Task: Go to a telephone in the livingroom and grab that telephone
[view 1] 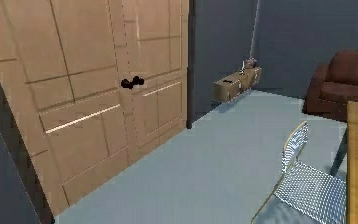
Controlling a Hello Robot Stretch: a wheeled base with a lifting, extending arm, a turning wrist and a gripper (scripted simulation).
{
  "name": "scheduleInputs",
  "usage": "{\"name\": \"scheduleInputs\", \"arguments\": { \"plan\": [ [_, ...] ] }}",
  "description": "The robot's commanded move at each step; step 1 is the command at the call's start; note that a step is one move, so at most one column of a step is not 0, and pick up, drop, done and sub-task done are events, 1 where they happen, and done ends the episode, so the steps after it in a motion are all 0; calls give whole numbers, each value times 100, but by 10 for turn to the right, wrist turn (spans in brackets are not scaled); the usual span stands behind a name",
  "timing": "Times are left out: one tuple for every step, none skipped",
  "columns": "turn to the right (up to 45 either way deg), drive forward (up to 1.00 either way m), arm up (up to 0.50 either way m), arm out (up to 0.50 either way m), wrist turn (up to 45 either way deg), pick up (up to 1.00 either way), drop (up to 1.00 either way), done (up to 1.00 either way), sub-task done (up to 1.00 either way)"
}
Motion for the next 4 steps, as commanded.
{"name": "scheduleInputs", "arguments": {
  "plan": [
    [0,40,0,0,0,0,0,0,0],
    [30,0,0,0,0,0,0,0,0],
    [0,75,0,0,0,0,0,0,0],
    [420,0,0,0,0,0,0,0,0]
  ]
}}
